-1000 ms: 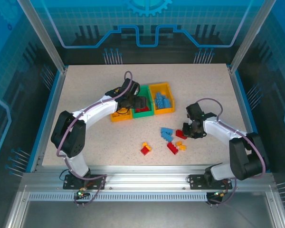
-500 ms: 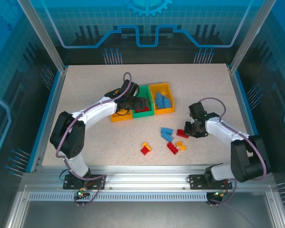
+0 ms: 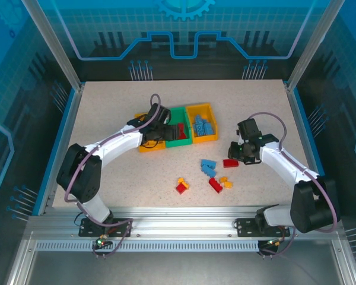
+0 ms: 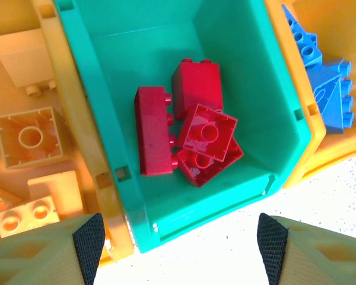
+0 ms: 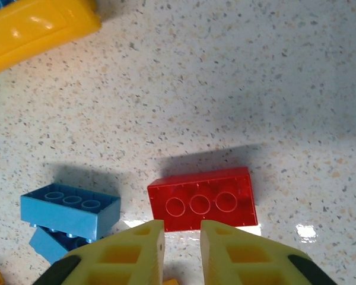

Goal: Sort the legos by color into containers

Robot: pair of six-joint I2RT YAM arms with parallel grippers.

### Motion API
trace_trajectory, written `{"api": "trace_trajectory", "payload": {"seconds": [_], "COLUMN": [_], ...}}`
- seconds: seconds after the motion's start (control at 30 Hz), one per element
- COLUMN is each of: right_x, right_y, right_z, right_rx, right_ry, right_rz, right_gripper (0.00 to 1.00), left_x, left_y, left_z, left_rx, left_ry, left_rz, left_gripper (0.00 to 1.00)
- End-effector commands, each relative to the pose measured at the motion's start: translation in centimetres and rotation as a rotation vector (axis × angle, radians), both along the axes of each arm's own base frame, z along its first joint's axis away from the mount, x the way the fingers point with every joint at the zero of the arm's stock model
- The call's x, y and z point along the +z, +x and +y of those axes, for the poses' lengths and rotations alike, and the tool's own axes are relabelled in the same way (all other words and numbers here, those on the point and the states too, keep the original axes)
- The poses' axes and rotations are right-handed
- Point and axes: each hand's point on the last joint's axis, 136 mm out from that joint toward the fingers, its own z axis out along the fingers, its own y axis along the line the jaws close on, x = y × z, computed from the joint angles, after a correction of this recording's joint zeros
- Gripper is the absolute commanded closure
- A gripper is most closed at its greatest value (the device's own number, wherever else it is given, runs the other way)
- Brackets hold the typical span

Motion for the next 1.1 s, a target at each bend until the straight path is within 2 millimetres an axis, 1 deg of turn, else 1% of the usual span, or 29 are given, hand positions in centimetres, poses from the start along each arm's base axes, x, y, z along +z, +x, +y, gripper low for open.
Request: {"api": "trace_trajectory", "payload": {"seconds": [0.0, 0.03, 0.07, 0.1, 0.17, 0.23, 0.33, 0.43, 0.5, 0.67, 0.73, 0.77, 0.87, 1.07], "right_x": [-0.8, -1.0, -1.2, -1.4, -2.2, -2.9, -3.6, -4.2, -4.5, -4.9, -5.7, -5.2, -5.6, -5.4], "right_y": [-1.2, -1.2, -1.3, -1.3, -1.4, -1.6, -1.9, -2.0, -1.9, -2.0, -2.5, -1.7, -1.4, -0.5], "right_z": [-0.2, -0.1, -0.1, 0.0, 0.1, 0.1, 0.7, 1.3, 1.3, 1.5, 1.2, 1.5, 1.4, 1.3], "right_rx": [0.018, 0.026, 0.04, 0.056, 0.101, 0.125, 0.172, 0.206, 0.207, 0.223, 0.223, 0.221, 0.211, 0.213], "right_ry": [-0.019, -0.018, -0.025, -0.032, -0.045, -0.056, -0.046, -0.044, -0.054, -0.091, -0.129, -0.134, -0.155, -0.202], "right_rz": [0.045, 0.049, 0.052, 0.052, 0.066, 0.09, 0.109, 0.139, 0.152, 0.179, 0.22, 0.205, 0.226, 0.221], "right_gripper": [0.56, 0.42, 0.3, 0.24, 0.17, 0.15, 0.11, 0.1, 0.1, 0.13, 0.15, 0.17, 0.23, 0.24], "left_x": [0.8, 0.7, 0.7, 0.5, 0.4, 0.3, 0.2, 0.0, 0.0, 0.0, 0.1, 0.1, -0.1, -0.5], "left_y": [-0.8, -0.9, -1.1, -1.3, -1.6, -1.9, -2.3, -2.6, -2.7, -3.0, -3.1, -3.2, -3.4, -3.8], "left_z": [0.2, 0.3, 0.4, 0.4, 0.6, 0.8, 1.0, 1.2, 1.3, 1.6, 1.8, 1.8, 2.0, 2.4], "left_rx": [0.016, 0.017, 0.018, 0.017, 0.019, 0.022, 0.028, 0.032, 0.033, 0.04, 0.043, 0.044, 0.045, 0.052], "left_ry": [-0.019, -0.02, -0.02, -0.019, -0.019, -0.021, -0.021, -0.021, -0.022, -0.019, -0.015, -0.015, -0.008, 0.002], "left_rz": [-0.016, -0.013, -0.011, -0.007, -0.005, -0.002, -0.006, -0.002, -0.001, -0.005, -0.009, -0.008, -0.006, 0.0], "left_gripper": [0.28, 0.28, 0.27, 0.27, 0.27, 0.27, 0.27, 0.27, 0.27, 0.26, 0.26, 0.26, 0.26, 0.26]}}
